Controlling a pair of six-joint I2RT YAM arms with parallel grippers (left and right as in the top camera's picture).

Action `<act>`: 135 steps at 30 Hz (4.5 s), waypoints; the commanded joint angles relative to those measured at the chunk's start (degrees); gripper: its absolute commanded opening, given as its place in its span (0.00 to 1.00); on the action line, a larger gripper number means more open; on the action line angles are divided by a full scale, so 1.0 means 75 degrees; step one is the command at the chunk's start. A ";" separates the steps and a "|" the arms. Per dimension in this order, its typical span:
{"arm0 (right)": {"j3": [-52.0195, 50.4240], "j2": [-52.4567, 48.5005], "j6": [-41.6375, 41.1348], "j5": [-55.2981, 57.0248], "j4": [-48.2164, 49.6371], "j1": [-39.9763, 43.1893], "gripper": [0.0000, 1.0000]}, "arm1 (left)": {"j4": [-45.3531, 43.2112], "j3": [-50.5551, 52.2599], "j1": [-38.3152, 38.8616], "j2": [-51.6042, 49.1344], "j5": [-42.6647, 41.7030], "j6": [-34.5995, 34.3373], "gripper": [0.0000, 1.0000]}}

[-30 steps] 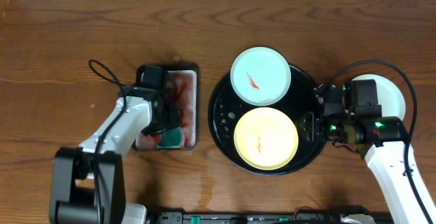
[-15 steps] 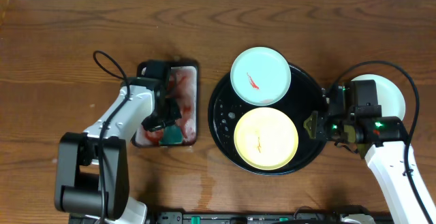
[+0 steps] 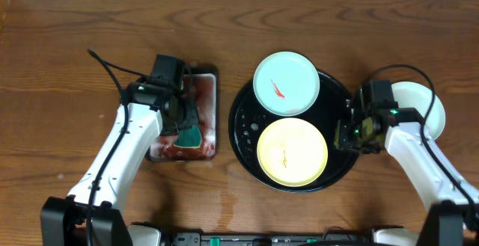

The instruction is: Clean dirty plates on tray and stack at the side

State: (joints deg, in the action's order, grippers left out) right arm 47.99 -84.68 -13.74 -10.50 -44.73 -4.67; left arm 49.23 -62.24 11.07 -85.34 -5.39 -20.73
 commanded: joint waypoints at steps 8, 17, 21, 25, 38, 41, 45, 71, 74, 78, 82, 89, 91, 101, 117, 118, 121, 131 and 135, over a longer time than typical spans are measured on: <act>-0.0087 -0.1268 0.0956 -0.1037 0.0414 -0.0329 0.17 | -0.0029 -0.0117 0.0009 -0.0047 0.0265 0.0219 0.07; -0.0087 -0.1597 0.0434 -0.0997 0.1102 -0.0490 0.01 | -0.0032 -0.0061 0.0009 -0.0052 0.0262 0.0219 0.08; -0.0087 -0.1597 0.0175 -0.0915 0.1145 -0.0490 0.01 | -0.0041 -0.0041 0.0009 -0.0052 0.0265 0.0221 0.08; -0.0087 -0.1597 0.0178 -0.0912 0.1145 -0.0490 0.01 | -0.0297 0.0207 0.0009 -0.0052 0.0265 0.0219 0.07; -0.0087 -0.1597 0.0111 -0.0918 0.1137 -0.0493 0.01 | -0.0052 -0.0868 0.0557 0.0023 -0.1472 0.0175 0.07; -0.0087 -0.1597 -0.0169 -0.0915 0.1148 -0.0490 0.01 | -0.0251 -0.1247 0.1195 0.0023 -0.1894 -0.0262 0.07; -0.0087 -0.1597 -0.0571 -0.0912 0.1209 -0.0490 0.01 | -0.0898 -0.1218 0.2343 -0.0198 -0.1938 -0.0953 0.07; -0.0087 -0.1597 -0.0679 -0.0717 0.1049 -0.0490 0.01 | -0.1574 -0.1250 0.3998 -0.4071 0.0035 -0.1842 0.07; -0.0087 -0.1597 -0.0679 -0.0717 0.1052 -0.0490 0.01 | -0.0898 -0.1335 0.4010 -0.4036 0.1702 -0.1833 0.07; -0.0087 -0.1597 -0.0629 -0.0717 0.1049 -0.0490 0.01 | -0.0498 -0.1440 0.4028 -0.4036 0.3293 -0.1411 0.07; -0.0087 -0.1597 -0.0592 -0.0717 0.1020 -0.0490 0.01 | -0.0414 -0.1480 0.4028 -0.4036 0.4004 -0.1300 0.08; -0.0087 -0.1597 -0.0592 -0.0714 0.1023 -0.0490 0.01 | -0.1507 -0.1457 0.4042 -0.4042 -0.0385 -0.1303 0.07; -0.0087 -0.1597 -0.0592 -0.0714 0.1023 -0.0490 0.01 | -0.2288 -0.1390 0.4103 -0.4051 -0.1996 -0.1440 0.08; -0.0087 -0.1597 -0.0595 -0.0720 0.1017 -0.0490 0.01 | -0.3733 -0.1346 0.4677 -0.4068 -0.3343 -0.2305 0.08; -0.0087 -0.1597 -0.0592 -0.0717 0.0968 -0.0490 0.01 | -0.1676 -0.1349 0.4546 -0.4065 0.0606 -0.1786 0.07; -0.0087 -0.1597 -0.0592 -0.0717 0.0965 -0.0490 0.01 | -0.1504 -0.1355 0.4546 -0.4065 0.1134 -0.1786 0.08; -0.0087 -0.1597 -0.0589 -0.0717 0.0950 -0.0490 0.01 | -0.1093 -0.1378 0.4549 -0.4065 0.2751 -0.1786 0.07; -0.0087 -0.1597 -0.0589 -0.0717 0.0883 -0.0490 0.01 | -0.0017 -0.2361 0.4549 -0.4065 0.4287 -0.1789 0.07; -0.0087 -0.1597 -0.0589 -0.0714 0.0880 -0.0490 0.01 | -0.0446 -0.2535 0.4549 -0.4065 0.3512 -0.1786 0.07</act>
State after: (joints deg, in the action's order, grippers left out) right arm 47.75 -95.96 -17.87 -21.63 -37.45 -8.99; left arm 46.65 -80.40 47.29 -114.45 15.20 -34.59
